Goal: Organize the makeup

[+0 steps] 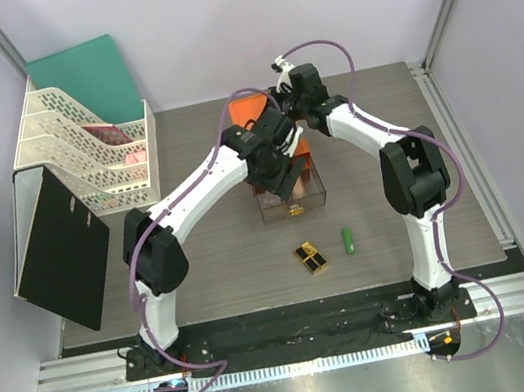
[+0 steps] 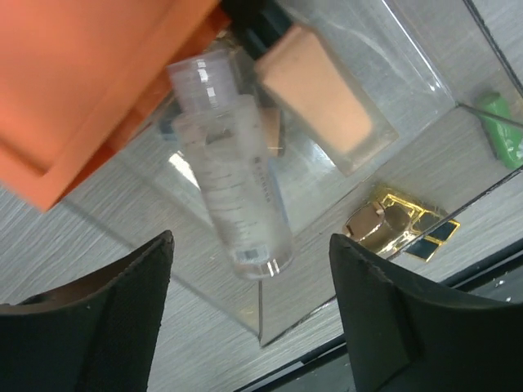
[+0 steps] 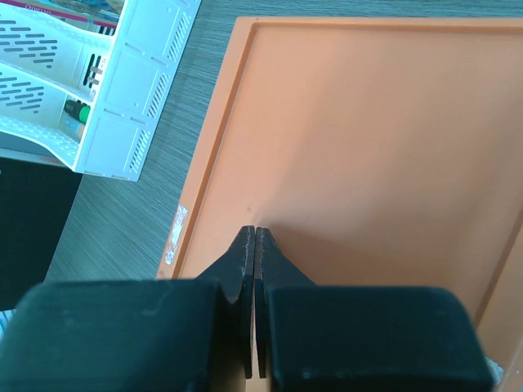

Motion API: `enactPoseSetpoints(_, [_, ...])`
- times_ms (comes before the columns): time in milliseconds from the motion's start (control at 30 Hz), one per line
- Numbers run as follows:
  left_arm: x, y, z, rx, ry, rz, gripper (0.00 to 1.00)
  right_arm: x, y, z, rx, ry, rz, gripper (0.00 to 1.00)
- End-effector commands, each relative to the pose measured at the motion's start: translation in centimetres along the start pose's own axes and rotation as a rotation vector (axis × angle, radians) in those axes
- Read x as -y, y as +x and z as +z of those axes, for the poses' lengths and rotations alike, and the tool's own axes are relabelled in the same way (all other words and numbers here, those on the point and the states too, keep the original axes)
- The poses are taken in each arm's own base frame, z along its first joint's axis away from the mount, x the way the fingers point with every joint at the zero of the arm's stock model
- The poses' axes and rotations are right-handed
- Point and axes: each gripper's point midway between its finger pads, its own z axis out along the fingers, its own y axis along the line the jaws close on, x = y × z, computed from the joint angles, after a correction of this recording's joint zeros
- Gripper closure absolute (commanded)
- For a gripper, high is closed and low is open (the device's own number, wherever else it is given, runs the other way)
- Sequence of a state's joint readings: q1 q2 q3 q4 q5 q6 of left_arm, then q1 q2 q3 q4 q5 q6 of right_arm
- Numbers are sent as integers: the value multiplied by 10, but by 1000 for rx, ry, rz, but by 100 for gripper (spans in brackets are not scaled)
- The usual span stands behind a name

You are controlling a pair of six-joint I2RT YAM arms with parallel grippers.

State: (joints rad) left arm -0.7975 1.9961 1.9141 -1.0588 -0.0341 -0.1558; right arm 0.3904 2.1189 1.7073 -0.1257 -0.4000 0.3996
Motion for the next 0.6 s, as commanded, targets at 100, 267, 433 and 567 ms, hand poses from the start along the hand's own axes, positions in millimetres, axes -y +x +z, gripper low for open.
enactPoseSetpoints(100, [-27, -48, -96, 310, -144, -155, 14, 90, 194, -8, -553, 307, 156, 99])
enactPoseSetpoints(267, [-73, -29, -120, 358, -203, -414, 14, 91, 195, -8, -557, 307, 157, 99])
enactPoseSetpoints(433, [-109, 22, -81, 245, -114, -772, 14, 91, 195, -7, -556, 306, 156, 99])
enactPoseSetpoints(567, [-119, 47, -56, 153, -49, -977, 15, 91, 196, -8, -559, 305, 158, 99])
